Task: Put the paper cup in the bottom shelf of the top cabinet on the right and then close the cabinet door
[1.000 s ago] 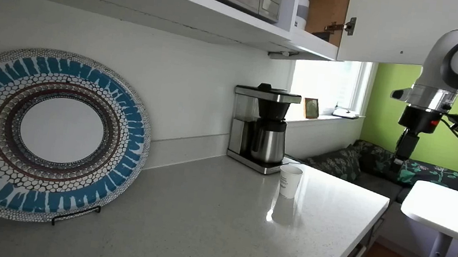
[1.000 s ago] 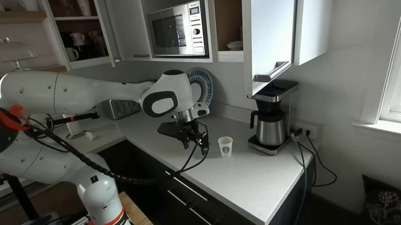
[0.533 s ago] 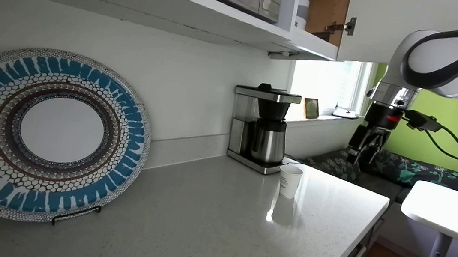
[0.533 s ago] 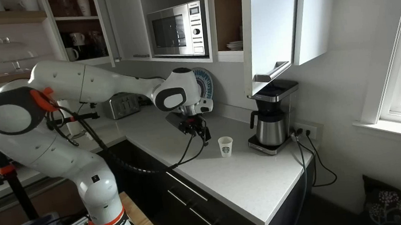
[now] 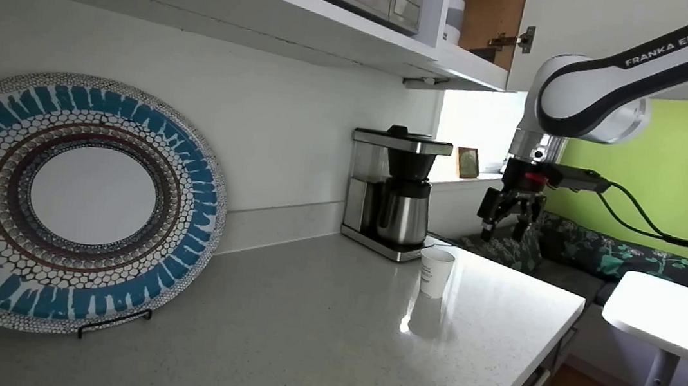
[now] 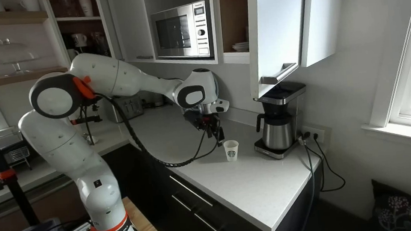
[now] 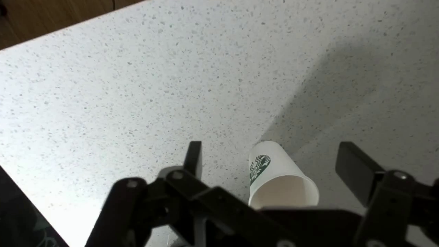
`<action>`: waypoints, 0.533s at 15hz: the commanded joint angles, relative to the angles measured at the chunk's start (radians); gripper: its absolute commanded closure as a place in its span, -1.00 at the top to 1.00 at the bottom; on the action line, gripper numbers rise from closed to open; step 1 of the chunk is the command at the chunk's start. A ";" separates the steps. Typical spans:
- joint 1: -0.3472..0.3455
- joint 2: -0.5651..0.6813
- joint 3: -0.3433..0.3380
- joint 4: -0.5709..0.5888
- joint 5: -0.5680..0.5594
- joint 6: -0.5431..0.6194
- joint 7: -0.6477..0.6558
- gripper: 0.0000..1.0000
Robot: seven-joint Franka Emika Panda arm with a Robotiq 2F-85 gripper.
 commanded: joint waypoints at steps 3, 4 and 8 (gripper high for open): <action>-0.009 0.029 0.007 0.025 0.004 -0.002 -0.012 1.00; -0.009 0.030 0.007 0.026 0.004 -0.002 -0.012 1.00; -0.009 0.030 0.007 0.028 0.004 -0.002 -0.013 1.00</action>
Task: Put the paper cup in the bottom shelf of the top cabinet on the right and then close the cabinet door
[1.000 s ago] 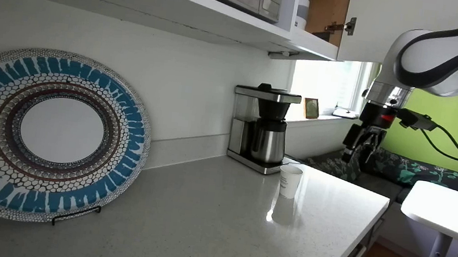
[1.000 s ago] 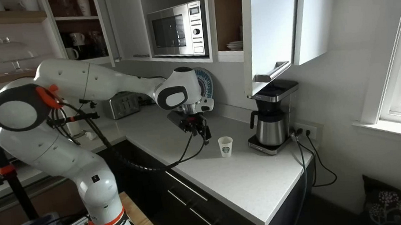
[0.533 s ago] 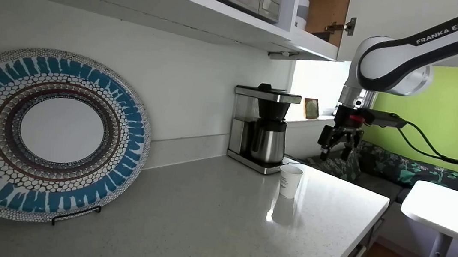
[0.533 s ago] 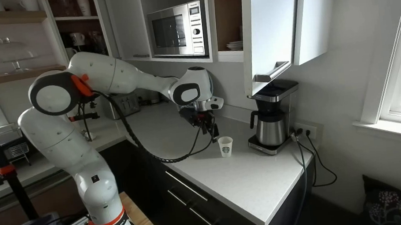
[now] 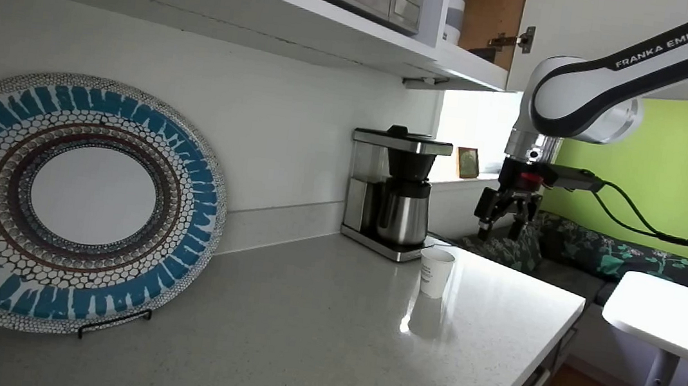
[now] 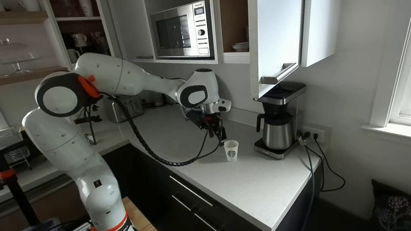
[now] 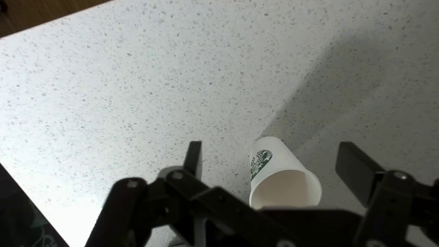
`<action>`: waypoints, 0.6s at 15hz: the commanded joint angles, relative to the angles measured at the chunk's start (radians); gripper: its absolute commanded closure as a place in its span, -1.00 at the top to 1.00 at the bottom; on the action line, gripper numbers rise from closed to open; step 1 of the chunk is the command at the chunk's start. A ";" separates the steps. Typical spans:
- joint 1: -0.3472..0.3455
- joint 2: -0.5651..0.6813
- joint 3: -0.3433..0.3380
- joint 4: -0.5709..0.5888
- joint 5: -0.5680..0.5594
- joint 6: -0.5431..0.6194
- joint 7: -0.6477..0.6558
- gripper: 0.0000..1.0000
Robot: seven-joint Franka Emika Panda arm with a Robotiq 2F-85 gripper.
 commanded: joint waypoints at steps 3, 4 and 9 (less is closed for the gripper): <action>-0.009 0.001 0.008 0.002 0.003 -0.002 -0.003 1.00; -0.009 0.001 0.008 0.002 0.003 -0.002 -0.003 1.00; -0.045 0.096 0.047 -0.012 -0.174 0.187 0.188 1.00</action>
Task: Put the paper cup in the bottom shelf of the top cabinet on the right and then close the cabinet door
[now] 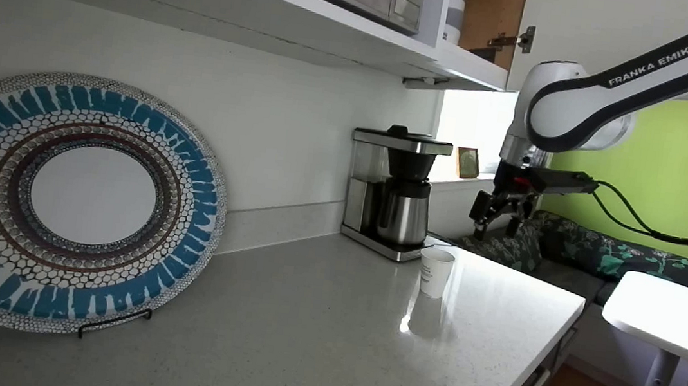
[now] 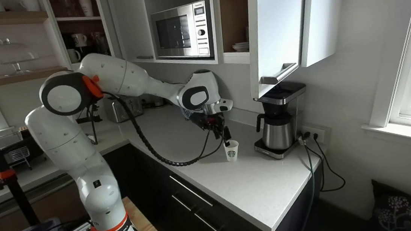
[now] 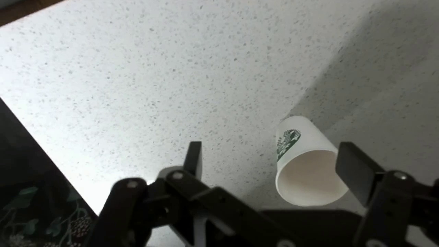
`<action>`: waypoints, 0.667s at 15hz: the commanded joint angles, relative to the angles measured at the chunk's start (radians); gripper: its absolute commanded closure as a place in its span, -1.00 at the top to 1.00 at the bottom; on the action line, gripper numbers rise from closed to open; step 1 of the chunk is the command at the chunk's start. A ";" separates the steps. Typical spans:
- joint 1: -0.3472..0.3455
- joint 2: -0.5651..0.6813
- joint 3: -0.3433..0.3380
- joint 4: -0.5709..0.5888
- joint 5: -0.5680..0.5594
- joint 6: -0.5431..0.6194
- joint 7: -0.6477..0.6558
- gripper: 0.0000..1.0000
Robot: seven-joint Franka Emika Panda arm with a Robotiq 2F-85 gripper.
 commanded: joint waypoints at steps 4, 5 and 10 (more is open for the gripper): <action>-0.008 0.146 0.026 0.020 -0.025 0.124 0.137 1.00; -0.006 0.162 0.027 0.026 -0.023 0.129 0.155 1.00; 0.000 0.224 0.020 0.028 0.057 0.247 0.182 1.00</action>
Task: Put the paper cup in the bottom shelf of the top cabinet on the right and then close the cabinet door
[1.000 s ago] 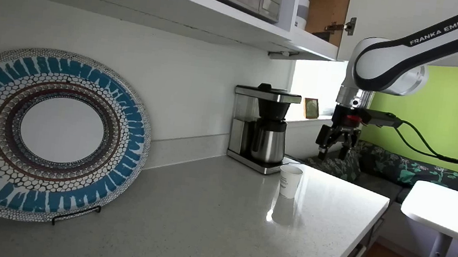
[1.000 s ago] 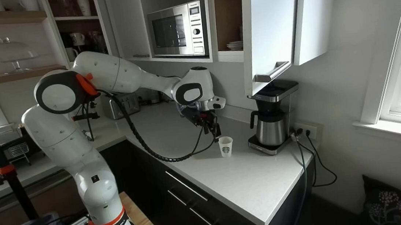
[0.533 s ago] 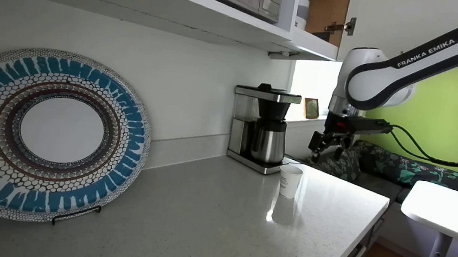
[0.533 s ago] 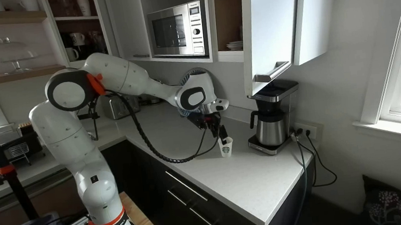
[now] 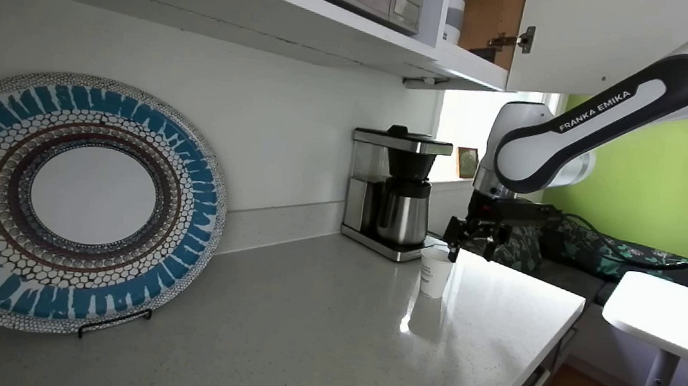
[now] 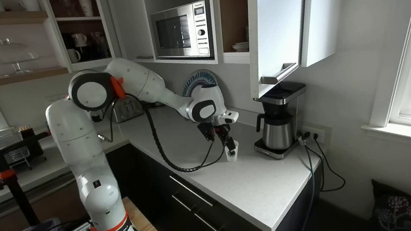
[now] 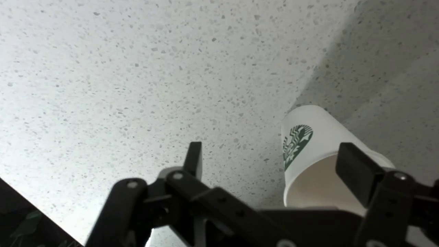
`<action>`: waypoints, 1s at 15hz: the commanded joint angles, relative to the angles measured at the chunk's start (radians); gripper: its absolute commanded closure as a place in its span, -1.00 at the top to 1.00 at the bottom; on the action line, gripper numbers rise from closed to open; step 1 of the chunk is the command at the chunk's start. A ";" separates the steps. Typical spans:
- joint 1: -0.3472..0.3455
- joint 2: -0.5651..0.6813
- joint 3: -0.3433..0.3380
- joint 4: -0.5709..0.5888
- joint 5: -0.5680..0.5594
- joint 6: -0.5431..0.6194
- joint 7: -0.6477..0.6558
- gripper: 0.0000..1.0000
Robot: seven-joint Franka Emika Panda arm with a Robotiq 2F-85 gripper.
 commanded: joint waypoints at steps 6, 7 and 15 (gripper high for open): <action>0.009 0.073 -0.002 0.017 0.120 0.153 0.037 1.00; 0.009 0.077 -0.002 0.016 0.132 0.157 0.035 1.00; 0.009 0.120 -0.007 0.046 0.154 0.115 0.071 -0.16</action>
